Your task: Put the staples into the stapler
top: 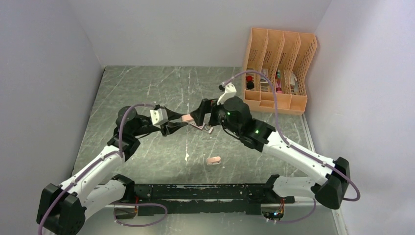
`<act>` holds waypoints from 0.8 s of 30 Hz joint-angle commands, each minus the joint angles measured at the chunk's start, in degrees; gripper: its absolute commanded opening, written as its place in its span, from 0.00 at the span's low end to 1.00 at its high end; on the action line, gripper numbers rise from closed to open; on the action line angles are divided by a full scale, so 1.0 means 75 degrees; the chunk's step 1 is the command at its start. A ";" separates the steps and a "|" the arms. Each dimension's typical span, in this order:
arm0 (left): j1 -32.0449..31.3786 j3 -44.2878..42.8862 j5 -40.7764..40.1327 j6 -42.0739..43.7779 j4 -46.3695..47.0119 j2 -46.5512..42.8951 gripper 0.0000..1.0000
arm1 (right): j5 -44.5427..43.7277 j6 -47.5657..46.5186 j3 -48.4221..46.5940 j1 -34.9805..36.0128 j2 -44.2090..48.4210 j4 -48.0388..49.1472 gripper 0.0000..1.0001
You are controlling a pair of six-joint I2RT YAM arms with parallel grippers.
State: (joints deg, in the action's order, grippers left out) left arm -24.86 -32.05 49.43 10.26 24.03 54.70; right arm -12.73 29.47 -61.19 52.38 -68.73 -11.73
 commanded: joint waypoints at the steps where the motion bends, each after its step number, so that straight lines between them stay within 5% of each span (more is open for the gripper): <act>1: -0.0025 0.0155 0.0028 -0.0397 0.1378 -0.0289 0.07 | 0.0874 0.0472 0.0876 -0.0121 0.0709 0.1791 1.00; 11: -0.0025 0.0947 0.0023 -0.2026 0.4199 -0.0629 0.07 | 0.1864 0.2542 0.2269 -0.0314 0.1452 0.4452 1.00; 24: -0.0025 0.0700 0.0324 -0.1959 0.4734 -0.0335 0.07 | 0.2257 0.3842 0.2414 -0.0350 0.1105 0.5451 0.89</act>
State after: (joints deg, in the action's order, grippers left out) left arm -24.86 -25.23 50.00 -4.56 55.13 51.48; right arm 2.83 55.22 -43.29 49.98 -59.96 25.10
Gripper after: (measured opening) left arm 0.364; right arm 0.900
